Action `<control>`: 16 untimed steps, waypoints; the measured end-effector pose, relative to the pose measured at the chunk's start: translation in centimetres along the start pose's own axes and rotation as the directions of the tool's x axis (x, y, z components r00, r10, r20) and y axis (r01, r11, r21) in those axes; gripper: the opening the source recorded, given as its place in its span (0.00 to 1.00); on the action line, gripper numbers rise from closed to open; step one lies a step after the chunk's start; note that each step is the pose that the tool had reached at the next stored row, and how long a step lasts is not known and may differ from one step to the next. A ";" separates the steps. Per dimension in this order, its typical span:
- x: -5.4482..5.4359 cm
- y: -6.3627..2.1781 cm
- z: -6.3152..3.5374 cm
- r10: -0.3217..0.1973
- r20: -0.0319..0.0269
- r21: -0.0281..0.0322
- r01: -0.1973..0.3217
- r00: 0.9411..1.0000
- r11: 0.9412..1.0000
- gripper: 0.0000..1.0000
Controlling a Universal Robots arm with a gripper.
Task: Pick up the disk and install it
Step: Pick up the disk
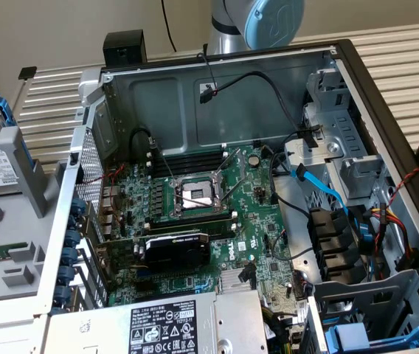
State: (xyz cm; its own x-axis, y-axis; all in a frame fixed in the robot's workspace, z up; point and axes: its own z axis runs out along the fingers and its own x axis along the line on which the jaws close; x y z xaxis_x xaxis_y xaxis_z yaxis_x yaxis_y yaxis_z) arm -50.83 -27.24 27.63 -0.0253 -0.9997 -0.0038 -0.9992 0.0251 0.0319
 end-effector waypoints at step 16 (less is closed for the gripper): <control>-0.3 0.00 0.03 0.003 -0.006 -0.001 -0.003 1.000 1.000 0.60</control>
State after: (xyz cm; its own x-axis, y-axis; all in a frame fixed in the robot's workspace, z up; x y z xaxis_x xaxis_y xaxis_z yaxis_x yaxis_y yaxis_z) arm -50.82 -26.99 27.60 -0.0278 -0.9996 0.0023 -0.9991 0.0278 0.0329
